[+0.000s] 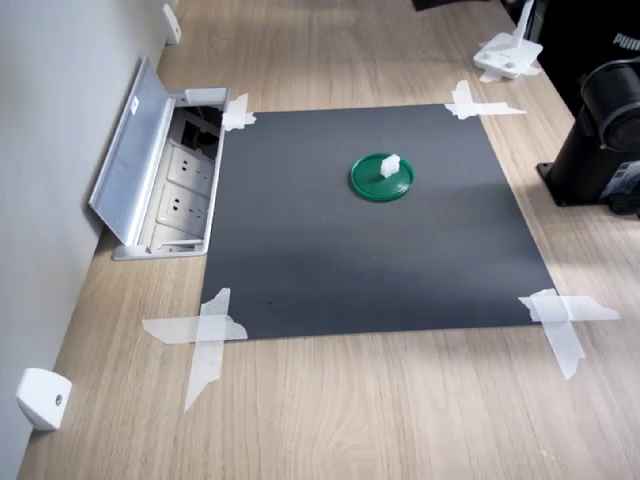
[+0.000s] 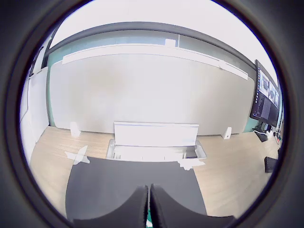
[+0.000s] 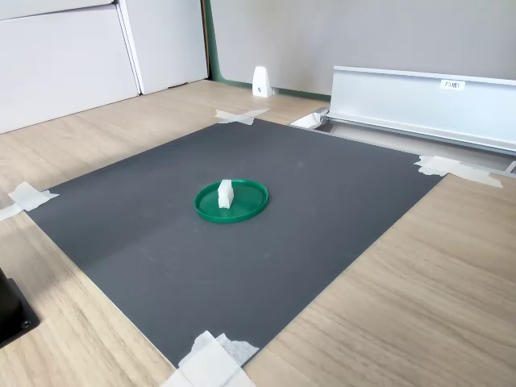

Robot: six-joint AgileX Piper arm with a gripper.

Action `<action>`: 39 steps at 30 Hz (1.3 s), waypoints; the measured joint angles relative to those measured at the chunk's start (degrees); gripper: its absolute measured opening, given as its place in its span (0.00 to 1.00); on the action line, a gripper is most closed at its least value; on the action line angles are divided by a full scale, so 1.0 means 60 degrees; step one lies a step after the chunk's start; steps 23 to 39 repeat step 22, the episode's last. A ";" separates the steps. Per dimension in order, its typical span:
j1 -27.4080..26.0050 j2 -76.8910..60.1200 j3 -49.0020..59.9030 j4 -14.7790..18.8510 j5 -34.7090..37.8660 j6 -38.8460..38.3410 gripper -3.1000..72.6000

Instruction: Grasp a white terminal and put it on the green lid.

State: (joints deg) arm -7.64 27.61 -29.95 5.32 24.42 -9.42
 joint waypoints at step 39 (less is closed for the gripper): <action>0.0000 -0.4686 0.3357 0.0028 0.0453 0.0066 0.03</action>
